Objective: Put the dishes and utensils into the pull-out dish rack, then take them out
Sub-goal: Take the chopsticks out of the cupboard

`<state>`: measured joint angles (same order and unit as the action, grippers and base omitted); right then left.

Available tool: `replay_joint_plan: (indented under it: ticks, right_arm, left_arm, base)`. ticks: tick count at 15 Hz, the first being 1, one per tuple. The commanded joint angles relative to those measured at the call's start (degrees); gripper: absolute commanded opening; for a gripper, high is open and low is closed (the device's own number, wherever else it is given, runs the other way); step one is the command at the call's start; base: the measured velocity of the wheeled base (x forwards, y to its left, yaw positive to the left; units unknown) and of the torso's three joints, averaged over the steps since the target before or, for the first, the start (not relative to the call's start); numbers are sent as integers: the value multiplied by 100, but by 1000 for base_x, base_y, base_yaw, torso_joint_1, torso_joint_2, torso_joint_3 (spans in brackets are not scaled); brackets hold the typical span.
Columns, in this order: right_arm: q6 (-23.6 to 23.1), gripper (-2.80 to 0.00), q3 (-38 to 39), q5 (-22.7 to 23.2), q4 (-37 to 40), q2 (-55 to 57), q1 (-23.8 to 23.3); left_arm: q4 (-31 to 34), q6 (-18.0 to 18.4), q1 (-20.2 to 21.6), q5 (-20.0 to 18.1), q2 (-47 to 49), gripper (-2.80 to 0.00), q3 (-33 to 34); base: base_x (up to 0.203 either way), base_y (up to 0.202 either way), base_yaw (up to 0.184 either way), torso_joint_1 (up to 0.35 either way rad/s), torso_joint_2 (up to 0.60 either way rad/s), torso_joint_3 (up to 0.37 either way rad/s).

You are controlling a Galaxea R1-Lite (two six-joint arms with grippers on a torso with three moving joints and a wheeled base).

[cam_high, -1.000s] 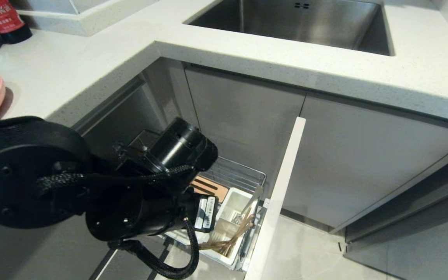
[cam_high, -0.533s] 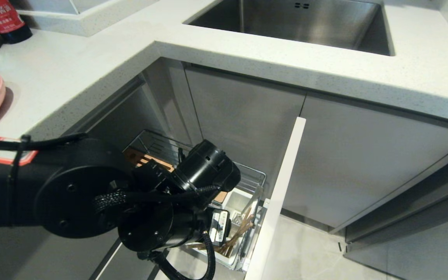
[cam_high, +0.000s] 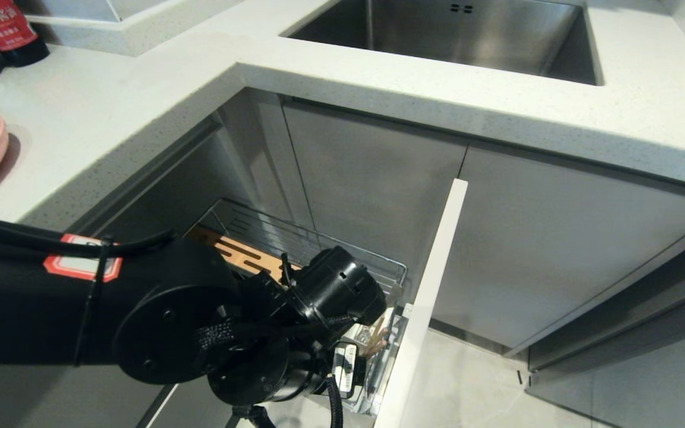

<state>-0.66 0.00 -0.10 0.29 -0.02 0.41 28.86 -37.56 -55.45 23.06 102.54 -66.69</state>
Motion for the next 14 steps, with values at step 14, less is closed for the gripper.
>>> replay_joint_plan:
  ticks: [14]
  right_arm:
    - [1, -280, 0, 1, 4, -6, 2]
  left_arm:
    - [-67, -93, 398, -127, 195, 0, 143]
  base:
    - [0, 0, 0, 0, 0, 0]
